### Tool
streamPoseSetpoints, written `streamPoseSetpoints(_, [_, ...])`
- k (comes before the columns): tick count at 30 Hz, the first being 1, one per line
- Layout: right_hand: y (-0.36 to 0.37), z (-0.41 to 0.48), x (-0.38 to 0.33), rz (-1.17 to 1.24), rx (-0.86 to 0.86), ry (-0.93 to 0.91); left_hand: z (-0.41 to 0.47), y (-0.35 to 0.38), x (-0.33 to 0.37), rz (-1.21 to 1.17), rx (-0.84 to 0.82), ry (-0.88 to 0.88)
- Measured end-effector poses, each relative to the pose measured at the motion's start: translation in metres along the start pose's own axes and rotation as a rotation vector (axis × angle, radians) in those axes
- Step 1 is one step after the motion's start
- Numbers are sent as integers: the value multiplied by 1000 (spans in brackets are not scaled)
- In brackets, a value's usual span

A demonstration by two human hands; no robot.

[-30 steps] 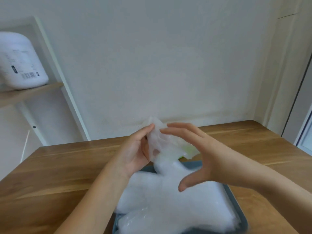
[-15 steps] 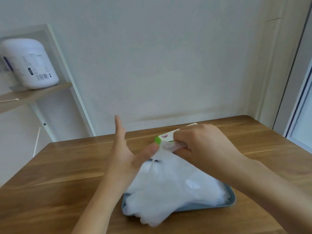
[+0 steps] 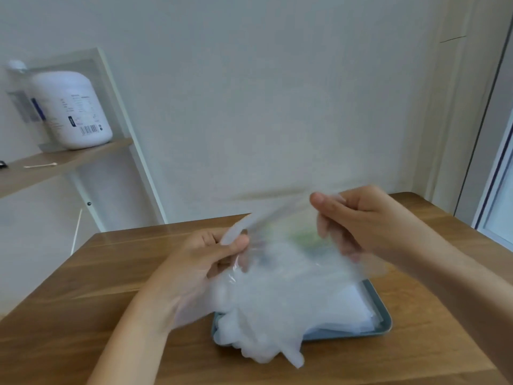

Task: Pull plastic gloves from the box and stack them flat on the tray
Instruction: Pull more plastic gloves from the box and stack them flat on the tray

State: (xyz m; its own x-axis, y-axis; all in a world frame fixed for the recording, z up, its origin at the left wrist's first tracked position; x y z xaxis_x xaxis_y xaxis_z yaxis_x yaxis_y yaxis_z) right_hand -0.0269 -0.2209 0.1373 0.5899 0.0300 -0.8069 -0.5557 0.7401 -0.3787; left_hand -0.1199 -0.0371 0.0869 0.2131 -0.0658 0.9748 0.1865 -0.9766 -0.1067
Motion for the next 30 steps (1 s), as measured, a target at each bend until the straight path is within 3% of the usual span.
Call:
streamPoseSetpoints(4, [0,-7,26,-115,18,60,0,-13,10,240,89,-129])
streamPoseSetpoints(8, [1,-6,60,-207,-14,111,16,-19,-3,416,43,-270])
streamPoseSetpoints(14, [15,-8,123,-521,-211,250,69,-30,-39,761,123,-349])
streamPoseSetpoints(18, [19,-10,146,-732,-212,231,90,-35,-50,933,236,-338])
streamPoseSetpoints(21, [20,-8,159,-808,-219,221,88,-33,-38,1072,452,-184])
streamPoseSetpoints(23, [21,-6,163,-806,-237,221,81,-11,-22,1020,506,57])
streamPoseSetpoints(26, [21,-4,168,-775,-256,235,69,53,-16,997,237,343])
streamPoseSetpoints(28, [21,-5,171,-784,-255,254,70,87,-35,1059,77,378])
streamPoseSetpoints(30, [23,-6,170,-811,-259,252,76,99,-55,1147,29,368])
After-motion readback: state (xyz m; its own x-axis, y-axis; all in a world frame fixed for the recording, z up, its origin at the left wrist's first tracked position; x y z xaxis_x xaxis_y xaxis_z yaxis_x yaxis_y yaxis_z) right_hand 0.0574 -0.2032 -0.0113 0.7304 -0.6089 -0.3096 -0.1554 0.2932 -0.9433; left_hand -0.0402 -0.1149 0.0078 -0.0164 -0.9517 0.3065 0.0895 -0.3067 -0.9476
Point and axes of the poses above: each hand's wrist, its own z-axis towards the middle knuckle, its own y-axis out of the palm, x = y × z, the point moved 7 cm from there along z, towards the middle knuckle, and after that the axes turned 14 degrees about -y, right-handed, at the moved point
